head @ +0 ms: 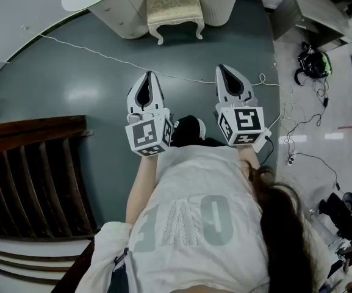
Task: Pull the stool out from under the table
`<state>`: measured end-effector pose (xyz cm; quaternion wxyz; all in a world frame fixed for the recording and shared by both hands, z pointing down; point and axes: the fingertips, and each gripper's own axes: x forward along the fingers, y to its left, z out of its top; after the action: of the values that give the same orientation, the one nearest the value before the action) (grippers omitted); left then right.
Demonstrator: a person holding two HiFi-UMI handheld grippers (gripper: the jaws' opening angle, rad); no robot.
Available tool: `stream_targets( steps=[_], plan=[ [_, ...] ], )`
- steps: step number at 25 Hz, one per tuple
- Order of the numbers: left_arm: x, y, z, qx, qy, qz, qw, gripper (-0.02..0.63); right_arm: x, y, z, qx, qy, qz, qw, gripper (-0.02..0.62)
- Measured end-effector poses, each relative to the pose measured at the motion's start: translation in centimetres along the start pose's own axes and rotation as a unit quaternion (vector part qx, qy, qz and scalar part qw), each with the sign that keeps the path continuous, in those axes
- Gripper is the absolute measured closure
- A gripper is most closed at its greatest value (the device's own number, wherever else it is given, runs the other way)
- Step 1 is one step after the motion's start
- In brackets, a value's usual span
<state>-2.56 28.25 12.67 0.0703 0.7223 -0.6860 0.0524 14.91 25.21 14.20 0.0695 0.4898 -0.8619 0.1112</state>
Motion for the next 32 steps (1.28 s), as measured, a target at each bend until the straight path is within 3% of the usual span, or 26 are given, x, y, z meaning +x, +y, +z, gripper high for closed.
stream_targets(
  steps=[13, 23, 32],
  plan=[
    [0.9, 1.9, 0.7, -0.015, -0.02, 0.037, 0.999, 0.581, 2.1, -0.2, 0.9, -0.027, -0.002, 0.021, 0.999, 0.566],
    [8.7, 3.1, 2.1, -0.014, -0.035, 0.018, 0.9991, 0.581, 6.8, -4.6, 2.4, -0.023, -0.013, -0.018, 0.999, 0.566],
    [18.4, 5.4, 2.8, -0.018, -0.02, -0.003, 0.9996, 0.581, 14.5, -7.1, 3.1, -0.012, 0.008, -0.035, 0.999, 0.566]
  ],
)
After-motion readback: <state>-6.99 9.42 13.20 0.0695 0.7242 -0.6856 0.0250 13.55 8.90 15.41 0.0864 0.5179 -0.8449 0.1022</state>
